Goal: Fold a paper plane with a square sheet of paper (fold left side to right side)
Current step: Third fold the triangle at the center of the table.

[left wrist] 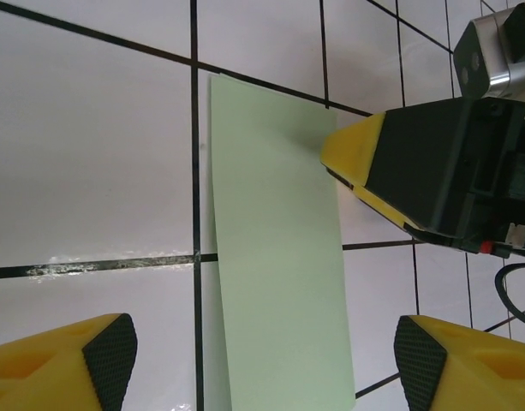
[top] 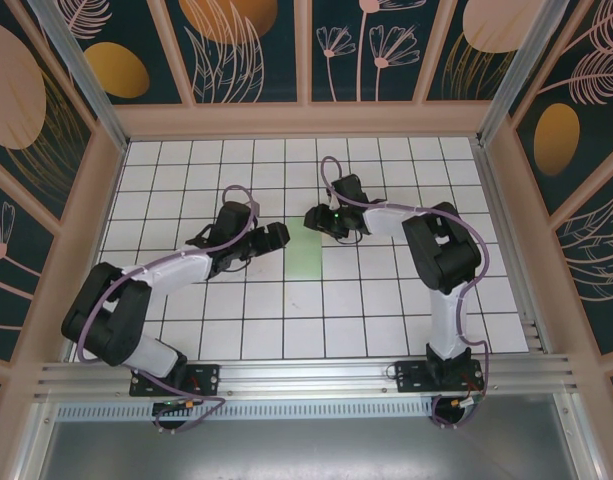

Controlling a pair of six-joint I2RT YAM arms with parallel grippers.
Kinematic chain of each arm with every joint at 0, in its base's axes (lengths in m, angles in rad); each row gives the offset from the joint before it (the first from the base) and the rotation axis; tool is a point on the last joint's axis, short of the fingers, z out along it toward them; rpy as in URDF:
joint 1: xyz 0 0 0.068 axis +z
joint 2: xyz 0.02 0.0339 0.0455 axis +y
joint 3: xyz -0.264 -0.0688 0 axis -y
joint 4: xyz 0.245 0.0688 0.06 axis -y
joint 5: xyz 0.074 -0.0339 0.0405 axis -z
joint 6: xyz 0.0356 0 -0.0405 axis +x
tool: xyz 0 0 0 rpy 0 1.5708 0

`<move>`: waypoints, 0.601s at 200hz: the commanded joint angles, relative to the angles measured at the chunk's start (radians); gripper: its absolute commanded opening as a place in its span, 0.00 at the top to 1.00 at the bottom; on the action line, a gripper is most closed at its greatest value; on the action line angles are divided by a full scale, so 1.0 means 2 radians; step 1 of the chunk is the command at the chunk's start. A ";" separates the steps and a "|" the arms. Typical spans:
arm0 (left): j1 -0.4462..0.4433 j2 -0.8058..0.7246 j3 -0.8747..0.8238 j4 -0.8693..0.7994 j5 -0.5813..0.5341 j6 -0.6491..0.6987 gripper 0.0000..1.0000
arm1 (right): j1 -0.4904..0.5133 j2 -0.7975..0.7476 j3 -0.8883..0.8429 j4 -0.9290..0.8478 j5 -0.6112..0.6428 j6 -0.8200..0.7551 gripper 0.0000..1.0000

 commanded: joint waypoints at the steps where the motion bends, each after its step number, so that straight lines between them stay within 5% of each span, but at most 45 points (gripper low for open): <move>1: 0.002 0.018 0.003 0.028 0.019 -0.012 0.21 | 0.002 0.022 0.011 -0.033 0.015 -0.016 0.50; 120: 0.002 0.095 0.020 0.070 0.066 -0.038 0.32 | 0.002 0.024 0.001 -0.041 0.019 -0.024 0.60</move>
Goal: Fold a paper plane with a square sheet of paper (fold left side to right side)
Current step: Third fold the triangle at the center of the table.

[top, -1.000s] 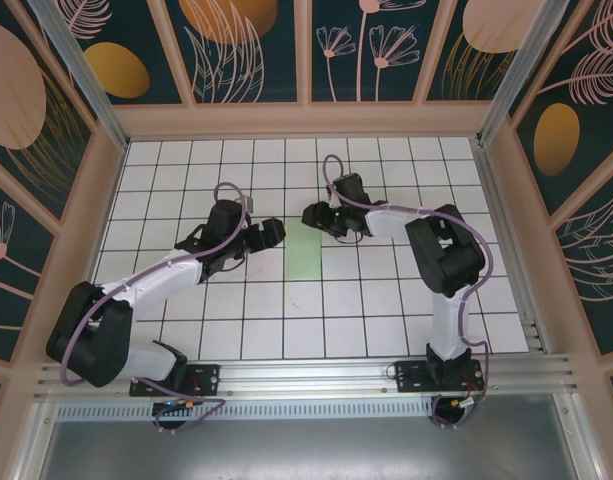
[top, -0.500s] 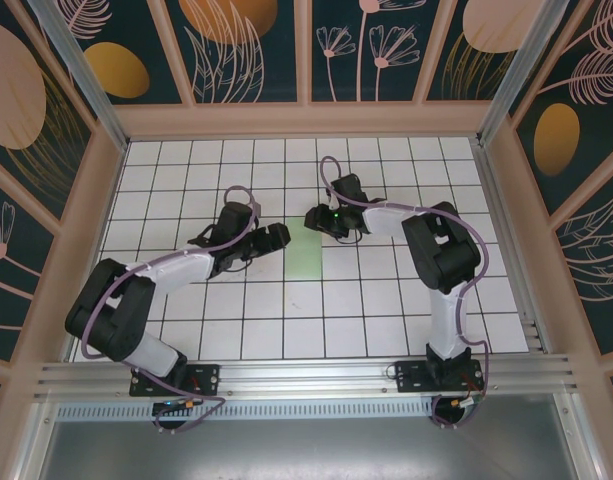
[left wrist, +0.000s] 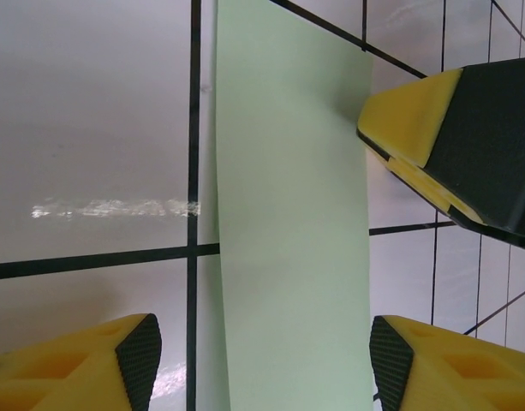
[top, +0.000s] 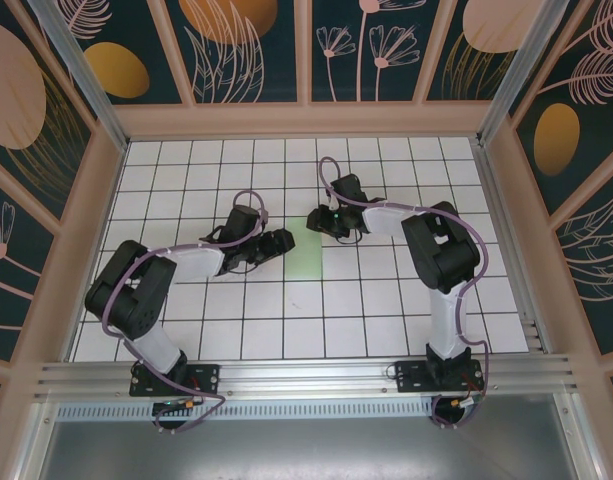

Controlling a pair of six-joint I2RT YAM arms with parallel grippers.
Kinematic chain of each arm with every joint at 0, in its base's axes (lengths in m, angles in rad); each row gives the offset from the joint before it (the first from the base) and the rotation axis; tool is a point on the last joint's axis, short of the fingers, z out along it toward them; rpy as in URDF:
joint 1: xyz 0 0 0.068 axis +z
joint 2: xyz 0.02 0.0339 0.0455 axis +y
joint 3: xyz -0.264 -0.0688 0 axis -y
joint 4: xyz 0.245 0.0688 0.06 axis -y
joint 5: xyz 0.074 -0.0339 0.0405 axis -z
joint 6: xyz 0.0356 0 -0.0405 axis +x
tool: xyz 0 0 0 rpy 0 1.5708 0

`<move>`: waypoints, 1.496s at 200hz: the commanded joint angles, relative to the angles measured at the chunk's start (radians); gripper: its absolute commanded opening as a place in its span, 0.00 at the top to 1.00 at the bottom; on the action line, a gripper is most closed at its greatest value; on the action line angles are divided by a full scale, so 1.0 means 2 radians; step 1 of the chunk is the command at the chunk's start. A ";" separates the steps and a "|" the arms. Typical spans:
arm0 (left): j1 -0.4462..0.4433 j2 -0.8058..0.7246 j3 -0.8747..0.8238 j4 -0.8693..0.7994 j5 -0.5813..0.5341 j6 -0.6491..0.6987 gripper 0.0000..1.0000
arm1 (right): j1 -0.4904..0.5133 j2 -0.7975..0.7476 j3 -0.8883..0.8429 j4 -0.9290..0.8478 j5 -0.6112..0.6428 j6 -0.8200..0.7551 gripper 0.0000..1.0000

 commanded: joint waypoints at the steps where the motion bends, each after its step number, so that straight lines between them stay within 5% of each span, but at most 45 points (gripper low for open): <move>1: 0.002 0.010 0.012 0.020 0.014 -0.010 0.32 | 0.002 0.021 -0.005 -0.025 0.009 -0.004 0.60; 248: -0.011 0.045 0.035 0.019 0.034 -0.013 0.50 | 0.005 0.029 -0.002 -0.021 0.001 0.000 0.61; 299: -0.013 0.045 0.031 0.019 0.032 -0.013 0.66 | 0.006 0.024 -0.004 -0.015 0.004 -0.009 0.59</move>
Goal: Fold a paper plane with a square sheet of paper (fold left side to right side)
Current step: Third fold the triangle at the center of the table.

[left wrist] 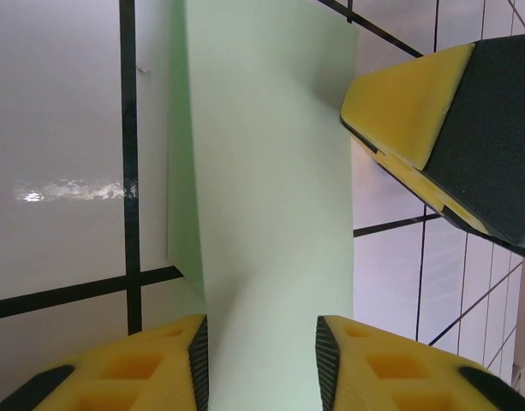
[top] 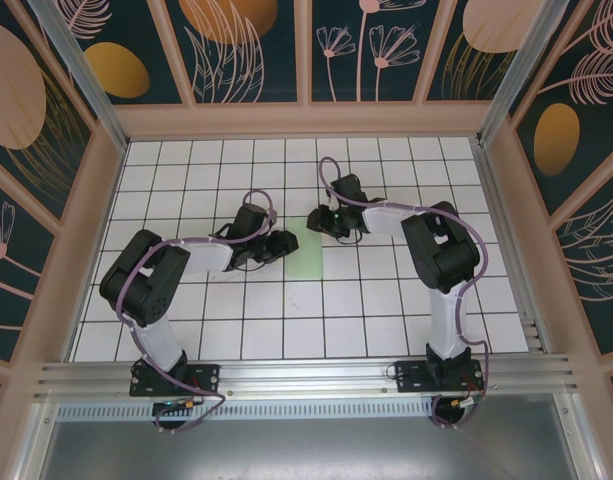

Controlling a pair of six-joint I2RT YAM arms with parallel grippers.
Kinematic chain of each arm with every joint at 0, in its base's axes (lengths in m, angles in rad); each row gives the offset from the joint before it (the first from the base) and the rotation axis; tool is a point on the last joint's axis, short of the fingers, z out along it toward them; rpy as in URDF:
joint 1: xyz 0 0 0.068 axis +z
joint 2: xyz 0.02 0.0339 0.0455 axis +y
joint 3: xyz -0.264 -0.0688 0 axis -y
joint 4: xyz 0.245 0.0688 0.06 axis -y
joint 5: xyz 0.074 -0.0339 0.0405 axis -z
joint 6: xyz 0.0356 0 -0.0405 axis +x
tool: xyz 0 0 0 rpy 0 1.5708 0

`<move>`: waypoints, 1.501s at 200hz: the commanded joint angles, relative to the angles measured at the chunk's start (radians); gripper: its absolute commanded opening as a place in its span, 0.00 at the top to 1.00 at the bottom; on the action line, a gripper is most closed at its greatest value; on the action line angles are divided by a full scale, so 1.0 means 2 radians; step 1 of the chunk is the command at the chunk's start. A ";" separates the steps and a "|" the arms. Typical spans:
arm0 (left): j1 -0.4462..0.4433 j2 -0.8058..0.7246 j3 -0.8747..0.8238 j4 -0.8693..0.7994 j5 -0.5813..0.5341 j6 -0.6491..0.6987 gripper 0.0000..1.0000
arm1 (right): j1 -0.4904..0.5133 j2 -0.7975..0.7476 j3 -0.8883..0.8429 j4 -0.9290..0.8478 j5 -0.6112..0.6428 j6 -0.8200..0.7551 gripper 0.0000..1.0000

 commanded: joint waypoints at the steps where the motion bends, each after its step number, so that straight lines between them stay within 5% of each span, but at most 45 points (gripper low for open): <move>1: -0.004 -0.004 0.005 -0.002 -0.002 -0.003 0.67 | 0.006 0.021 -0.004 -0.015 0.004 -0.009 0.59; 43: -0.011 -0.006 0.004 0.000 -0.004 -0.008 0.85 | 0.006 -0.006 -0.009 -0.002 0.013 -0.035 0.49; 94: -0.025 -0.010 0.004 0.003 -0.015 -0.024 0.93 | 0.004 -0.092 -0.068 0.008 0.075 -0.081 0.36; 147: -0.034 -0.029 -0.013 0.023 -0.028 -0.063 0.96 | 0.001 -0.251 -0.212 0.073 0.126 -0.100 0.34; 219: -0.048 -0.048 -0.038 0.043 -0.030 -0.101 0.97 | 0.004 -0.508 -0.435 0.268 0.125 -0.139 0.27; 254: -0.052 -0.047 -0.037 0.042 -0.031 -0.111 0.97 | 0.010 -0.521 -0.449 0.266 0.080 -0.199 0.22; 300: -0.055 -0.048 -0.031 0.031 -0.038 -0.107 0.98 | 0.055 -0.511 -0.470 0.306 0.100 -0.256 0.20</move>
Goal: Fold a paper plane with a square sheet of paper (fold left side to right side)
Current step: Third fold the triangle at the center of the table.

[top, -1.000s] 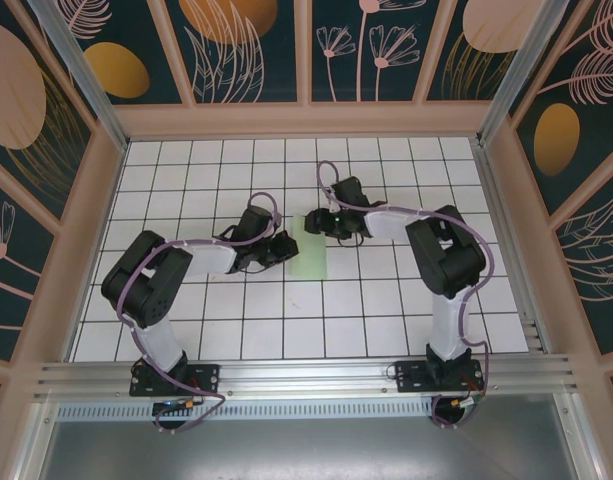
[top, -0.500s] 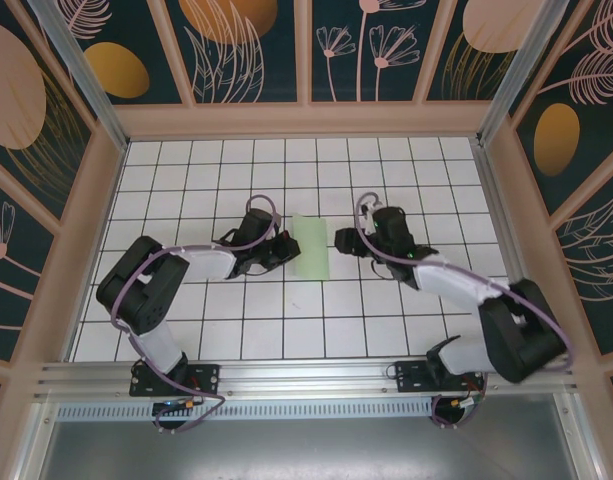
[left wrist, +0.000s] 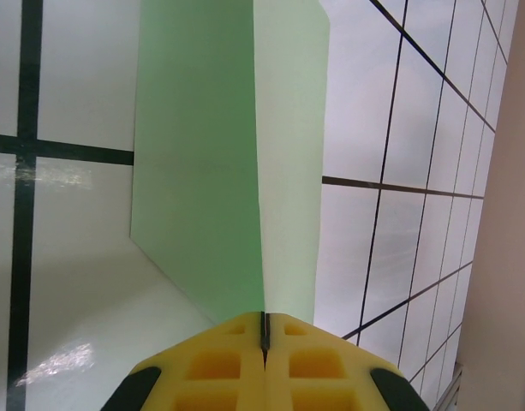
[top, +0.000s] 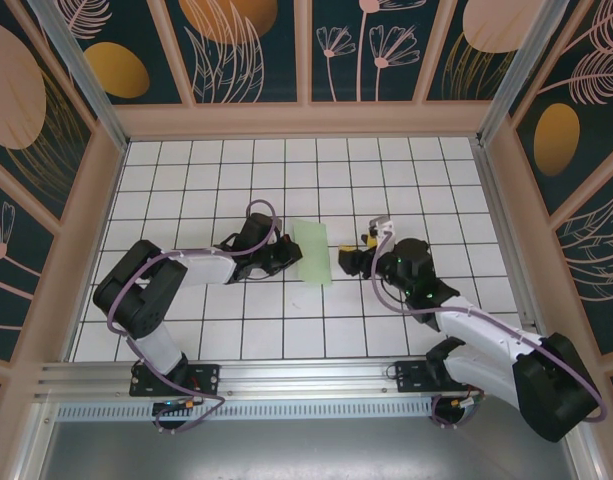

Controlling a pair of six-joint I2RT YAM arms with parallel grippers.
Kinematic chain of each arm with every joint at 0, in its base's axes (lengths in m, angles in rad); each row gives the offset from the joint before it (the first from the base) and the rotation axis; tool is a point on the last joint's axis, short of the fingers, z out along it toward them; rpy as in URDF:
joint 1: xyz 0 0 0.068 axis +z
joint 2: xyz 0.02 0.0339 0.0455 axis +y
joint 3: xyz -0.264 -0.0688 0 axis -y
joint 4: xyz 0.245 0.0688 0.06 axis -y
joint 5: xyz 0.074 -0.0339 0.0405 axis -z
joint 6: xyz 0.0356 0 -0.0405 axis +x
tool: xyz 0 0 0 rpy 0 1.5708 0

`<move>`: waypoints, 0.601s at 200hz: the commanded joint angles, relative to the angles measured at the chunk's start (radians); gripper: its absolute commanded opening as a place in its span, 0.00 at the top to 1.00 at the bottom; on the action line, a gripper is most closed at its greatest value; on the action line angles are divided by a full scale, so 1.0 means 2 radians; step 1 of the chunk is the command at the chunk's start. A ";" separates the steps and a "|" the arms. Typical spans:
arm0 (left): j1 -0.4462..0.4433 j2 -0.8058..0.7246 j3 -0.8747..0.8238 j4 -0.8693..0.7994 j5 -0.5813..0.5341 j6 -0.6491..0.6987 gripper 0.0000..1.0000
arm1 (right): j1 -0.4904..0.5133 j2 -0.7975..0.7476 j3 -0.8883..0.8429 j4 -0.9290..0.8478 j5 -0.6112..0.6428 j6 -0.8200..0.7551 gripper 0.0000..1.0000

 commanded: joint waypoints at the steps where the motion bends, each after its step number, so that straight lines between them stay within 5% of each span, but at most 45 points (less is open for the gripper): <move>1: -0.003 -0.011 0.004 0.003 -0.011 -0.005 0.98 | 0.017 0.008 -0.011 0.044 0.001 -0.047 0.20; 120: -0.004 -0.015 0.000 0.002 -0.019 -0.011 0.99 | 0.078 0.084 0.030 0.022 0.063 -0.121 0.18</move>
